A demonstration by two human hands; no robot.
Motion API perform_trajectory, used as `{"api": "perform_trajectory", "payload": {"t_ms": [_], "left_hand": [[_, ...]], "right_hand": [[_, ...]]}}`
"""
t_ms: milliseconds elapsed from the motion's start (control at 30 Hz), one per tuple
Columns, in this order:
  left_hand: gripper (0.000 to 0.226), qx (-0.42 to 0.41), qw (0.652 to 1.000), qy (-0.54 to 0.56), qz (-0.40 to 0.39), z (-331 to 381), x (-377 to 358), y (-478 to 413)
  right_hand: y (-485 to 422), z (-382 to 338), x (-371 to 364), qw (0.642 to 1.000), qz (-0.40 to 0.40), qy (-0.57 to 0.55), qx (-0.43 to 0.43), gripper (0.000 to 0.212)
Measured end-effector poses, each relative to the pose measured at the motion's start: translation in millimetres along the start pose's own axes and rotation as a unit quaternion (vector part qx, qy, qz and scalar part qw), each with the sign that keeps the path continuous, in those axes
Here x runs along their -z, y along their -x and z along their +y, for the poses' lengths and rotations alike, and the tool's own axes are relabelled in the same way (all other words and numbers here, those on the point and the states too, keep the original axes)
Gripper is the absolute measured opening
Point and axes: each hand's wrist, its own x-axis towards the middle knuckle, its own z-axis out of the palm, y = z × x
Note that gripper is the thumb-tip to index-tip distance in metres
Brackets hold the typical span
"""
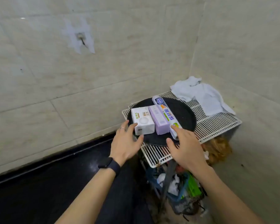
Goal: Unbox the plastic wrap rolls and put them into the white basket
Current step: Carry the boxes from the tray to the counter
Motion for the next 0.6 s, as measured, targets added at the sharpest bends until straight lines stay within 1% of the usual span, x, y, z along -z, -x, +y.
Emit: {"api": "perform_trajectory", "payload": {"t_ms": [67,167,267,467,600], "left_hand": [[0.065,0.020,0.999,0.043,-0.016,3,-5,-21],[0.072,0.025,0.998,0.050,-0.038,8,-16,-53],[0.077,0.055,0.995,0.065,-0.049,13,-24,-75],[0.077,0.084,0.994,0.039,-0.059,15,-41,-102],[0.079,0.120,0.989,0.037,-0.072,18,-51,-106]], "right_hand": [[-23,-1,-6,0.999,-0.014,0.006,-0.034,0.061],[-58,1,-18,0.998,-0.036,0.025,-0.048,0.066],[-84,8,-28,0.995,-0.065,0.045,-0.060,0.067],[-122,30,-48,0.992,-0.088,0.063,-0.061,0.059],[-135,47,-55,0.983,-0.152,0.078,-0.071,0.066]]}}
